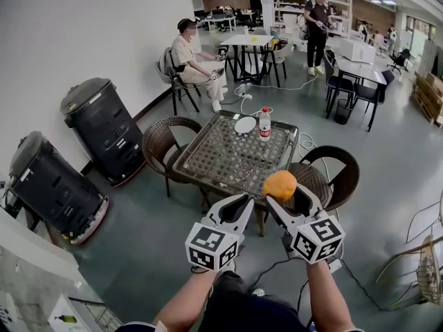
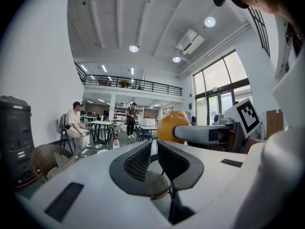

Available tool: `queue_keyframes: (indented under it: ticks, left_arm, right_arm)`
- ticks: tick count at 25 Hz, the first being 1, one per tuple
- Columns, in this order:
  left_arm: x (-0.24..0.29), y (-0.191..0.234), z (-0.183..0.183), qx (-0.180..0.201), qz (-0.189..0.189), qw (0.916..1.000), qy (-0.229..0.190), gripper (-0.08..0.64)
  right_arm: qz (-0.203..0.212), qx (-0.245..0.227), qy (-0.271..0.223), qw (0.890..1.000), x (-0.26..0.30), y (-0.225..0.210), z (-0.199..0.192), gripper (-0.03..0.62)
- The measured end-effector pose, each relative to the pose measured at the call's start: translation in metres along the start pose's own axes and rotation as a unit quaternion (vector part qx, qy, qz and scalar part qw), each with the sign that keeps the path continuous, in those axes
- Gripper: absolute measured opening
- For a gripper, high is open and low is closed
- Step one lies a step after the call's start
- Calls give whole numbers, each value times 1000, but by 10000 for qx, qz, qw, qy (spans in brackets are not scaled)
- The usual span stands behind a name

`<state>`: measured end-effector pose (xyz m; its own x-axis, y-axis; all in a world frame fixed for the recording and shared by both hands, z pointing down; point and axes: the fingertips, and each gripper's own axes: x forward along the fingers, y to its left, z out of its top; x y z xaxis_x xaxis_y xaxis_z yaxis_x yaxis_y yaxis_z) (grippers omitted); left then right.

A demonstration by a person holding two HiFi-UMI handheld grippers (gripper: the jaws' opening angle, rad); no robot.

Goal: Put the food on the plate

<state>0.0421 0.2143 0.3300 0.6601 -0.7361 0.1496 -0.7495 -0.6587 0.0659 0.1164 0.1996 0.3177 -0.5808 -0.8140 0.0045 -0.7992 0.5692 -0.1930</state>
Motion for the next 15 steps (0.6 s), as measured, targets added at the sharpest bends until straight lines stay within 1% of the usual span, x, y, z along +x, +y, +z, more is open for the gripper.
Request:
queue_keyframes:
  ticks: [8, 15]
  left_arm:
    - [15, 18, -7, 10, 37, 10000, 75, 54]
    - [45, 58, -9, -48, 49, 9999, 89, 54]
  right_arm:
    - [9, 82, 19, 10000, 21, -16, -8, 308]
    - [-22, 121, 51, 9999, 65, -40, -11, 310]
